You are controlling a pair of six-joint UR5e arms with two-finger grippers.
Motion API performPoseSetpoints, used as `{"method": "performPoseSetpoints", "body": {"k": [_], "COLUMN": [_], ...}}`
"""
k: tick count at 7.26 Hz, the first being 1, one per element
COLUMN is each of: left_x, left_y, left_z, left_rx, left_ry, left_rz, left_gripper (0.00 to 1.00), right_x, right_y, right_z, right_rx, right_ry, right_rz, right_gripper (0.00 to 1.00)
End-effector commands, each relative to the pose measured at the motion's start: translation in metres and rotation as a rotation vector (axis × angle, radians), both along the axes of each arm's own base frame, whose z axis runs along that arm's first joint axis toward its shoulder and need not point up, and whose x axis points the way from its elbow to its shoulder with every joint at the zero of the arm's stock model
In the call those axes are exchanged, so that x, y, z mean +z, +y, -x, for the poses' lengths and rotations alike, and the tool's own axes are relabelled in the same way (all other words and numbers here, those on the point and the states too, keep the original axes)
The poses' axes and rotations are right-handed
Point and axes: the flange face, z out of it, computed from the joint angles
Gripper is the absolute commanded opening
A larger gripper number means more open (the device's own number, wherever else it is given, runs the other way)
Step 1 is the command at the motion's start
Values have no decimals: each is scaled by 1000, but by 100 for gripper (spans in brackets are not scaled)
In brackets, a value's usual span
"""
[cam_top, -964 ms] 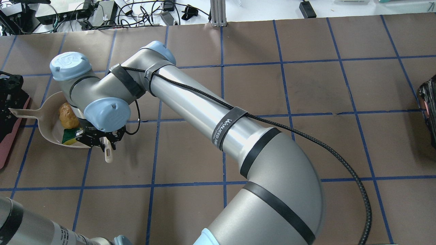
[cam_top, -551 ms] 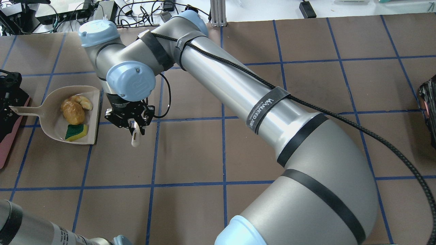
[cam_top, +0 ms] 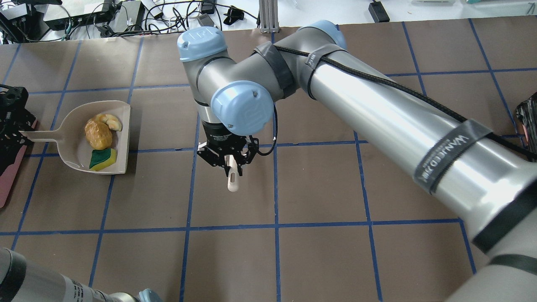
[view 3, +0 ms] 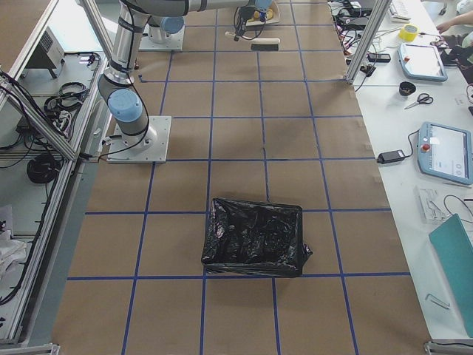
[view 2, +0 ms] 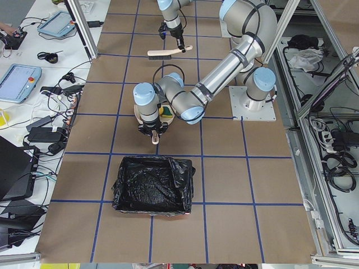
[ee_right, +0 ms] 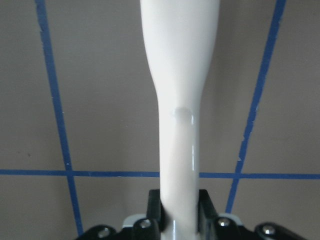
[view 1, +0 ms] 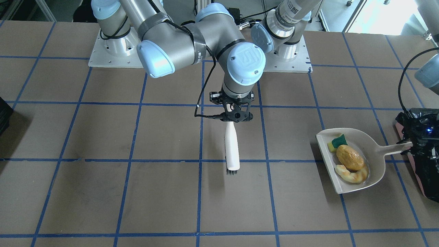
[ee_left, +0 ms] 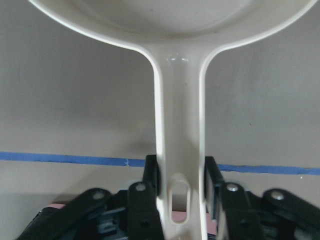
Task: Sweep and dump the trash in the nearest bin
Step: 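Lift the dustpan toward the bin with the left gripper while the right withdraws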
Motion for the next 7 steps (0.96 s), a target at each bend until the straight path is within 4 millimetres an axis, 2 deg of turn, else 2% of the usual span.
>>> {"method": "performPoseSetpoints", "body": {"k": [1, 2, 3, 5, 7], "left_x": [14, 28, 44, 58, 95], "left_y": [10, 12, 14, 26, 21], "left_z": [-5, -6, -21, -69, -91], "left_rx": [18, 17, -2, -16, -63], "left_ry": [47, 67, 69, 91, 57], "left_rz": [-10, -31, -28, -36, -7], "left_gripper": [0, 0, 0, 0, 0], "right_x": [-17, -25, -33, -40, -54], "right_y": [55, 68, 73, 76, 85], "right_z": [61, 69, 67, 65, 70], "right_rx": [-42, -118, -234, -204, -195], "right_ry": [-5, -6, 4, -9, 9], "right_rz": [34, 36, 1, -26, -56], "right_gripper": [0, 0, 0, 0, 0]}}
